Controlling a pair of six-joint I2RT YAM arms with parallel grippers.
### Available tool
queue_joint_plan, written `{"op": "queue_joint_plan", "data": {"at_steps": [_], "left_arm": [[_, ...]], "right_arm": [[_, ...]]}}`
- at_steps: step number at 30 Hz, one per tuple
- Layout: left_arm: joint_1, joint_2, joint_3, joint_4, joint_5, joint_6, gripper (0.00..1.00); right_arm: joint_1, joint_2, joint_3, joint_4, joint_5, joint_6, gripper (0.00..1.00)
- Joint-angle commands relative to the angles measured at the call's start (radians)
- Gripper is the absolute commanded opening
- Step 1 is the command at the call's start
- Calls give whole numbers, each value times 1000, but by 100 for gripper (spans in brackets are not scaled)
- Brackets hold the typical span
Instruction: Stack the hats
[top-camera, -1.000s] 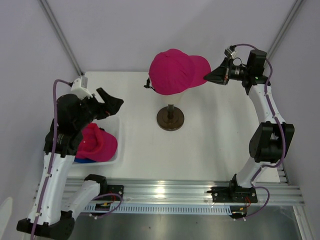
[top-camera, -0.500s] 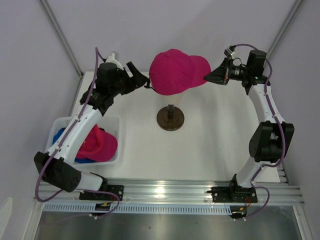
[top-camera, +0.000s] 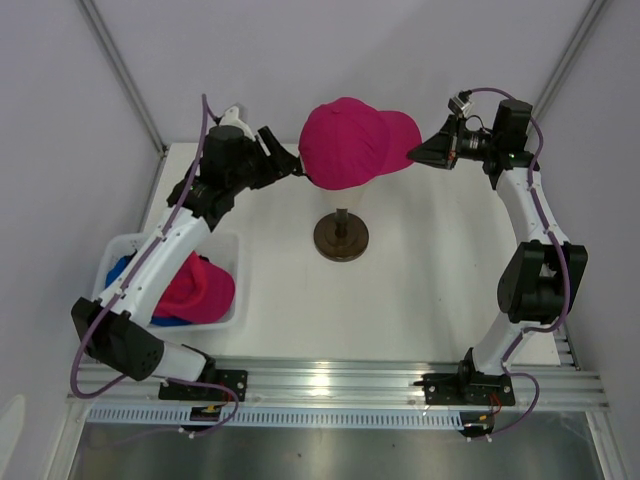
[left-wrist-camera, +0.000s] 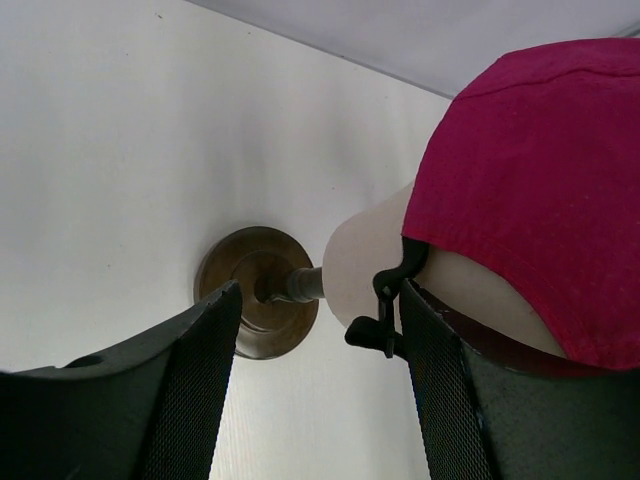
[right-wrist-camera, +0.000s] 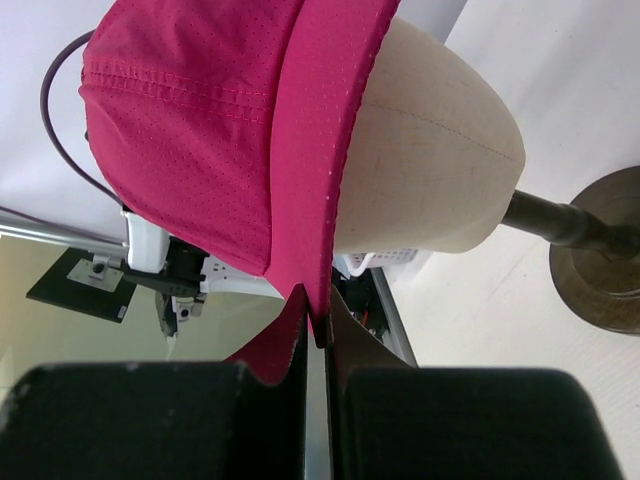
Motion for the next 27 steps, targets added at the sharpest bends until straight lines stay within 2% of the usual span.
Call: {"op": "queue_joint_plan", "data": {"at_steps": [1,5,8,11,12,14,15,17,22,27], "left_arm": [[-13,25,41,-6,-24,18,68],[-35,34,57,-2,-32,7,68],[-61,33,66,-3,-65,-16,63],[-96,19,60,-6,-126,-32,49],[-111,12,58,-8,-143,-37,40],[-118,-5,31,-6,-163,-55,28],[-121,-16,20,4,-173,-63,16],[-119,-56,-15,12,-190,-78,1],[-121,-156,-57,41,-239,-60,1],[-122,-176,-31,58,-214,-28,1]], "right_arm": [[0,31,19,19,84,-26,6],[1,31,18,21,87,-23,6],[8,28,19,25,89,-21,5],[15,26,18,24,99,-23,5],[17,25,18,21,101,-26,5],[23,26,18,18,104,-29,5],[23,28,18,15,103,-30,5],[24,30,18,13,104,-30,5],[26,23,19,45,110,-9,5],[24,40,56,114,106,54,8]]}}
